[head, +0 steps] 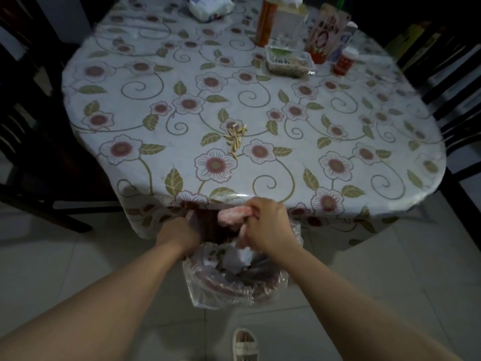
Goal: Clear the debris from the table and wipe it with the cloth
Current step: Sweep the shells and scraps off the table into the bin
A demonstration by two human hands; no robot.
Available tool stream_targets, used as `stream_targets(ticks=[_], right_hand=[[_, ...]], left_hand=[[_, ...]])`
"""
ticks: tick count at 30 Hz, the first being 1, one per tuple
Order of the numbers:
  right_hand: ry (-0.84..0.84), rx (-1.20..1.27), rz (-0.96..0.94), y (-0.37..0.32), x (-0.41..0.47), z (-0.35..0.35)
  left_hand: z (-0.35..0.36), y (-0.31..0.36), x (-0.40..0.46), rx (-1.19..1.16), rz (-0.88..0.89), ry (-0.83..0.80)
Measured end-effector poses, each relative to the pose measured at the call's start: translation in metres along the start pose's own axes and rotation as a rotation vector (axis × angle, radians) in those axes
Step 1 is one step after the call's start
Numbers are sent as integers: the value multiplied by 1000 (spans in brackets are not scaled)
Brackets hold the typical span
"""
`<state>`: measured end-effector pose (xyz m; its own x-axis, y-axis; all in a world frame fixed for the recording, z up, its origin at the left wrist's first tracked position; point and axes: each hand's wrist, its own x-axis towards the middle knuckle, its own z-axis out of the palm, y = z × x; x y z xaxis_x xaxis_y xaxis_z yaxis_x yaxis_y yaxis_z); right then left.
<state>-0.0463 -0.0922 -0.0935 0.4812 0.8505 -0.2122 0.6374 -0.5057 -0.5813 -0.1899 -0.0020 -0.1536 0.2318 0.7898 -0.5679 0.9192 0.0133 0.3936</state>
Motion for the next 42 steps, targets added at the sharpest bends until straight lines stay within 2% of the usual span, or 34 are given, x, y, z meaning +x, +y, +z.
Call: stream_targets(ticks=[6,10,13,17,20,22,26,31,33,35,36,39,40,42], right_hand=[[300,206,138,9,54,-61],[514,407,231,31,99,-102],[556,682,286,54,134,-125],[484,460,231,94,178,-129],[352,150,189,109,201,-114],[311,-25,79,108,203,-100],[309,75,41,99,183,-74],[117,125,-96,66,106,-34],[53,175,-255,49,64,-12],[78,202,-428,42,35,10],[73,188,-456,38,27,18],[-197,58,-470,35,10,39],[-236,-3,-441,36,3,44],[-99,104,-338,39,-13,44]], left_hand=[[-1,0,9,124,122,-2],[-1,3,13,159,61,-20],[-1,3,16,165,4,-9],[-5,6,19,123,-19,-46],[-5,9,21,72,-34,-62],[-4,7,25,39,-58,-42],[-4,6,24,2,-38,-12],[-3,9,19,4,-80,30],[-3,11,16,28,-85,27],[-4,14,11,52,-96,16],[-6,15,8,55,-97,10],[-7,13,4,66,-80,-6],[-8,10,3,81,-70,-3],[-7,7,4,91,-55,1]])
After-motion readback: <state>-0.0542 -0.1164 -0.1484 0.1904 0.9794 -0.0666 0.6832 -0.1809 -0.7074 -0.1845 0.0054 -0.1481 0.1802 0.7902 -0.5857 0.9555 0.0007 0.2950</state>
